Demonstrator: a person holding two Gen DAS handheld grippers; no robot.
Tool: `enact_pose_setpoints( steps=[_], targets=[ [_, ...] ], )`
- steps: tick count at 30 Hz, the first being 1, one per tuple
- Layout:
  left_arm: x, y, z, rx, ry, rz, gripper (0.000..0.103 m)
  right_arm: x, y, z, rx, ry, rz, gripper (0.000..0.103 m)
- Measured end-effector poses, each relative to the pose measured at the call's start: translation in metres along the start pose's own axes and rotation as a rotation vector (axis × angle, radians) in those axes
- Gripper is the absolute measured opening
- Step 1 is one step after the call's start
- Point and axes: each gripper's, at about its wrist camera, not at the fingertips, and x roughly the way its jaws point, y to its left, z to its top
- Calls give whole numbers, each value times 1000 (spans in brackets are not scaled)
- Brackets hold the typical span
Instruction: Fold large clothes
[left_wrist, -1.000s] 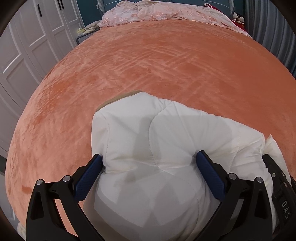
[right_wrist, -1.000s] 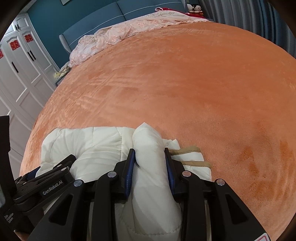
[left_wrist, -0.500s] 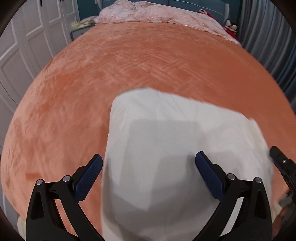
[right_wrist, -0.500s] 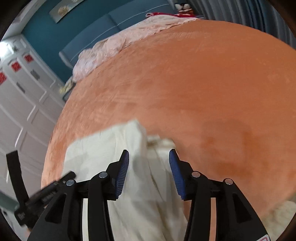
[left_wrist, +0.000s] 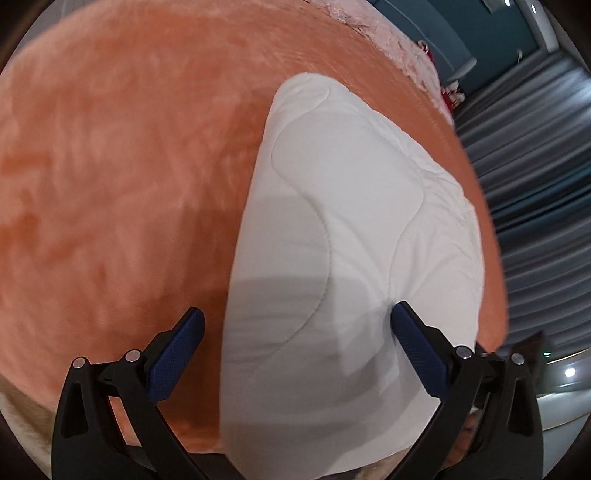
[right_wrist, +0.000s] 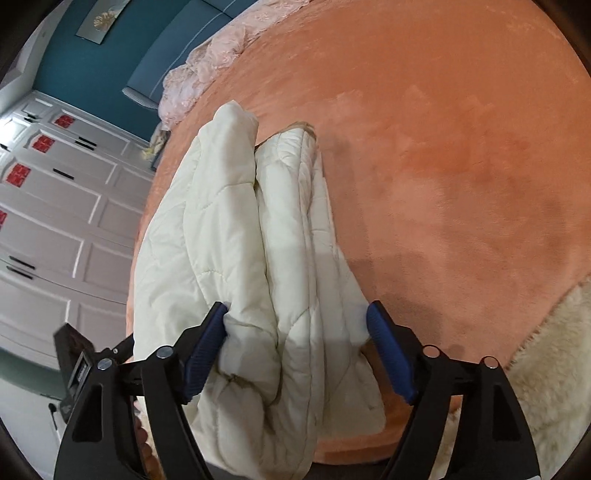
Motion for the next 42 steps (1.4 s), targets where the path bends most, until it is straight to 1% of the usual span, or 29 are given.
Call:
enact_pose_setpoints(
  steps=[3, 5, 6, 7, 8, 9, 10, 11, 12, 13, 15, 17, 20, 24, 27, 29, 31, 33, 35, 36, 39, 42],
  targets=[
    [7, 9, -2, -44, 4, -59, 98, 9, -4, 1, 14, 10, 31, 80],
    [9, 8, 0, -45, 0, -71, 98, 11, -3, 3, 11, 13, 38, 77],
    [9, 5, 1, -32, -1, -69, 98, 11, -2, 3, 6, 9, 40, 74],
    [9, 0, 2, -11, -4, -68, 97, 10, 1, 2, -7, 3, 52, 61],
    [7, -6, 3, 15, -11, -68, 91, 9, 6, 3, -23, -3, 49, 51],
    [5, -17, 3, 57, -20, -44, 89, 6, 12, 2, -49, -14, 33, 46],
    [1, -25, 2, 91, -37, -25, 87, 3, 17, 2, -71, -23, 20, 37],
    [-2, -32, 2, 125, -52, -11, 83, -2, 25, 2, -106, -38, 1, 32],
    [-7, -41, 1, 165, -73, 1, 77, -8, 33, 2, -136, -54, -17, 30],
    [-12, -46, 1, 186, -87, 6, 74, -11, 39, 4, -151, -65, -23, 28],
    [-24, -54, 5, 210, -116, -1, 67, -23, 53, 5, -182, -105, -17, 26],
    [-38, -63, 10, 235, -152, -16, 65, -34, 67, 10, -218, -144, -14, 26],
    [-63, -83, 18, 296, -232, -28, 65, -47, 91, 22, -274, -196, -6, 25],
    [-90, -105, 51, 360, -329, -57, 65, -55, 127, 63, -334, -268, 41, 25],
    [-95, -115, 84, 395, -384, -63, 65, -50, 148, 93, -355, -302, 69, 25],
    [-90, -116, 109, 406, -408, -70, 65, -38, 160, 115, -374, -326, 87, 25],
    [-84, -110, 127, 409, -419, -75, 65, -24, 166, 130, -385, -339, 94, 25],
    [-74, -106, 142, 413, -422, -70, 65, -1, 169, 150, -384, -340, 96, 26],
    [-59, -99, 159, 415, -417, -64, 65, 18, 169, 162, -384, -336, 87, 26],
    [-49, -94, 170, 413, -412, -62, 65, 28, 167, 168, -384, -333, 81, 26],
    [-21, -80, 184, 398, -385, -50, 65, 63, 157, 182, -371, -306, 58, 26],
    [14, -61, 200, 367, -334, -33, 65, 97, 147, 188, -357, -268, 23, 26]
  ],
)
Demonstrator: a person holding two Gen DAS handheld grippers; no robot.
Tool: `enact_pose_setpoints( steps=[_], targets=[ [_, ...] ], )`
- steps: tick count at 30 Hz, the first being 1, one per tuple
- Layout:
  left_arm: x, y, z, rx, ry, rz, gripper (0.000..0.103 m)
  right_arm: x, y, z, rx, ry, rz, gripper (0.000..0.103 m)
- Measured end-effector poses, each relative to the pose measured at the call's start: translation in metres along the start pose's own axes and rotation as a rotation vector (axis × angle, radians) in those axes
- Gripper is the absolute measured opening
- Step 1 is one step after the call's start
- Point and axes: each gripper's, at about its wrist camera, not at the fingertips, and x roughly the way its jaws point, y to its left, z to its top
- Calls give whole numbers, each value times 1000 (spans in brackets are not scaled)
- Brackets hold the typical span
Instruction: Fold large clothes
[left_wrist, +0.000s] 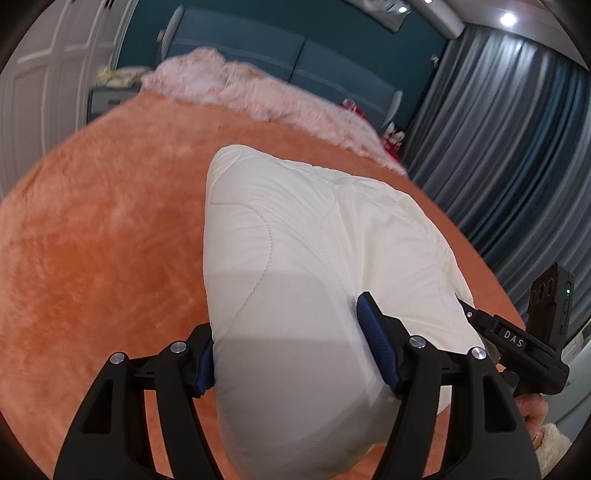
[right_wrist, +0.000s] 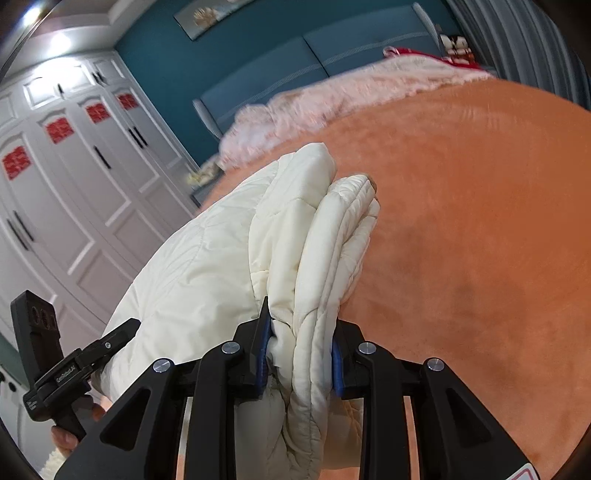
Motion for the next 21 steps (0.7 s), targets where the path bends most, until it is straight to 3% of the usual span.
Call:
enact_pose_setpoints(
  steps=[4, 9, 10, 12, 15, 18, 21],
  targets=[
    [37, 26, -23, -40, 77, 16, 67, 35, -18, -24, 9, 68, -38, 28],
    [39, 34, -44, -23, 54, 12, 76, 41, -29, -43, 39, 58, -29, 40],
    [38, 34, -44, -30, 57, 21, 77, 41, -28, -43, 45, 61, -34, 47],
    [34, 30, -41, -35, 73, 53, 77, 35, -25, -39, 47, 82, -64, 49],
    [18, 15, -32, 5, 120, 166, 76, 15, -4, -25, -18, 108, -156, 49],
    [-7, -2, -15, 75, 106, 304, 76, -29, 33, -10, -171, 28, -259, 49],
    [-24, -29, 5, 142, 87, 428, 76, -45, 64, 0, -263, 6, -282, 44]
  ],
)
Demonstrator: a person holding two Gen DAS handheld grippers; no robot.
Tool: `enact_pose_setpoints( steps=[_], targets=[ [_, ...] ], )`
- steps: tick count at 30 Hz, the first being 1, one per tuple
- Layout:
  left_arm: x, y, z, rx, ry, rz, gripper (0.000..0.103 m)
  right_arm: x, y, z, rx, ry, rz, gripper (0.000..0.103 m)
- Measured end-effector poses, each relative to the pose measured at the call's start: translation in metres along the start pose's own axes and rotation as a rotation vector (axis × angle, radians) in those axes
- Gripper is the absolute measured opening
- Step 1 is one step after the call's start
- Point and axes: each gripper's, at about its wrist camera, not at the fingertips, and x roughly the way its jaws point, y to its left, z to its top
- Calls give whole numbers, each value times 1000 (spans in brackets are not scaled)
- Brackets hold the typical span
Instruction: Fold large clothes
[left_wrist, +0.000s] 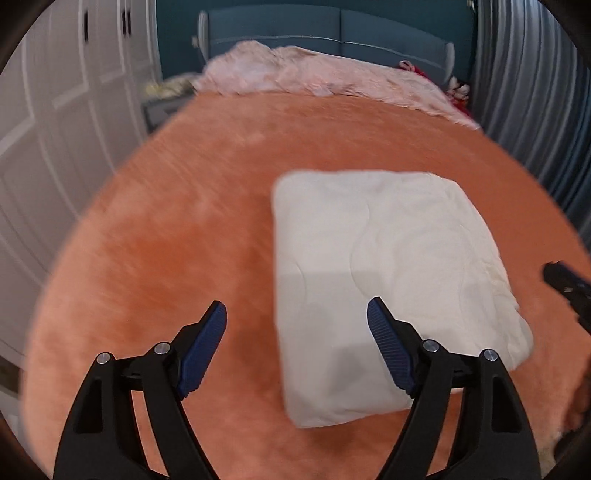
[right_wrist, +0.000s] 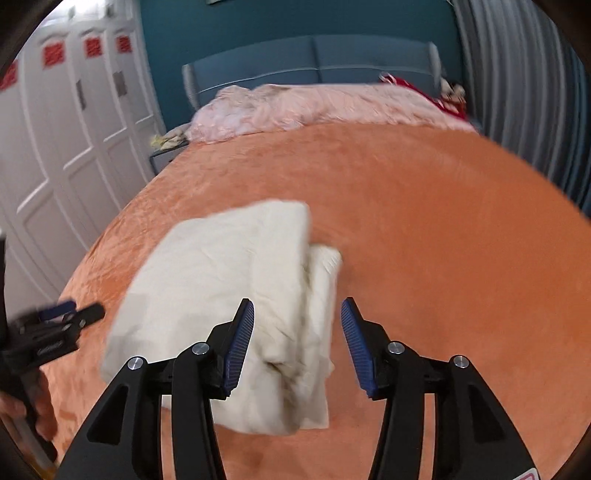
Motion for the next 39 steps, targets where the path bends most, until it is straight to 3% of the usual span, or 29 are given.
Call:
enact_pose_setpoints(
  steps=[2, 5, 13, 18, 39],
  targets=[
    [-6, -9, 13, 2, -5, 19, 76, -1, 16, 11, -23, 11, 22, 25],
    [3, -26, 31, 7, 14, 57, 76, 21, 34, 26, -49, 43, -2, 18],
    [67, -42, 37, -5, 105, 94, 76, 95, 35, 19, -25, 139, -61, 18],
    [96, -43, 31, -27, 110, 94, 78, 123, 34, 7, -50, 151, -91, 18],
    [127, -52, 12, -26, 13, 159, 88, 151, 34, -24, -54, 50, -113, 18]
  ],
)
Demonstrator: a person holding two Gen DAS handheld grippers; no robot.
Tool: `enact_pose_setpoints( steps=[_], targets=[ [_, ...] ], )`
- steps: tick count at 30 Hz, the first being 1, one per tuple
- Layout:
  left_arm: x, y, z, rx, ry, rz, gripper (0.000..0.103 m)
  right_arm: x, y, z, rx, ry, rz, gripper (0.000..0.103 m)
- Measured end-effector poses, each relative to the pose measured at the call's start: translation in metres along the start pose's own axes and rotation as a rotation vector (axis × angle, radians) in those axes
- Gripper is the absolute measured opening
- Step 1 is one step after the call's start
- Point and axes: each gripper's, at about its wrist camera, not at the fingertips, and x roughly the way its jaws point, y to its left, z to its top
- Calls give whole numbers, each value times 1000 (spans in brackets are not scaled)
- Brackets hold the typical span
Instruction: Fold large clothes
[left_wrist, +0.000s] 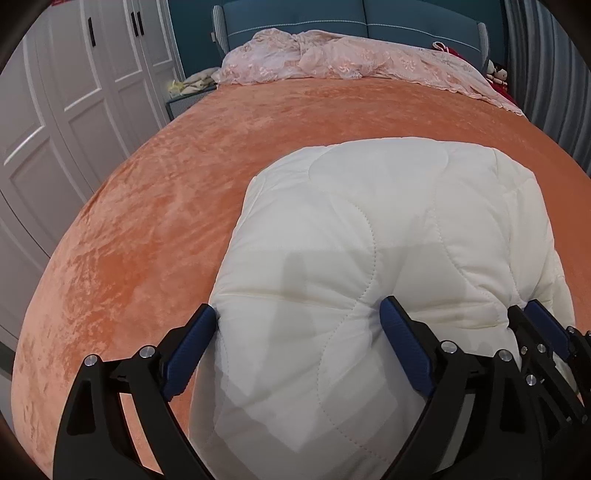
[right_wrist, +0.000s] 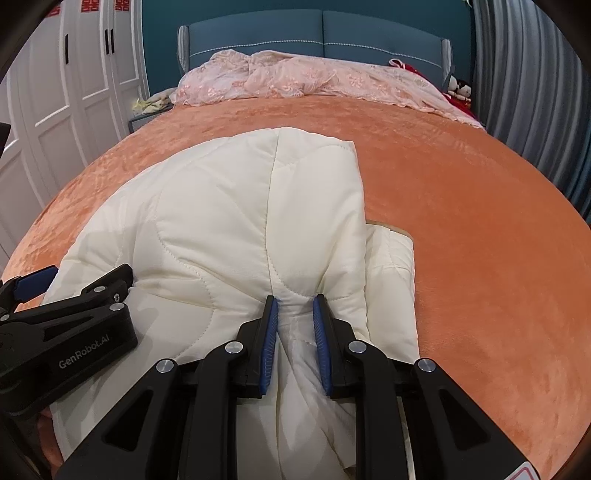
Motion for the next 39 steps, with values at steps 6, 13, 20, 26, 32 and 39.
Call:
enact_pose_setpoints(
  steps=[6, 13, 20, 26, 32, 39],
  targets=[
    [0, 0, -4, 1, -30, 3, 88, -2, 2, -3, 0, -21, -12, 18],
    [-10, 14, -4, -23, 29, -60, 94, -13, -9, 9, 17, 91, 49, 19],
    [-64, 44, -27, -56, 125, -112, 97, -87, -38, -14, 91, 138, 76, 23],
    [-83, 40, -63, -14, 155, -78, 97, -85, -47, -44, 126, 222, 65, 27],
    [-100, 35, -82, 13, 167, -75, 97, -107, -36, -59, 77, 251, 17, 36],
    [-124, 27, -116, 34, 161, -61, 97, -139, -39, -94, 98, 257, 12, 48]
  ],
)
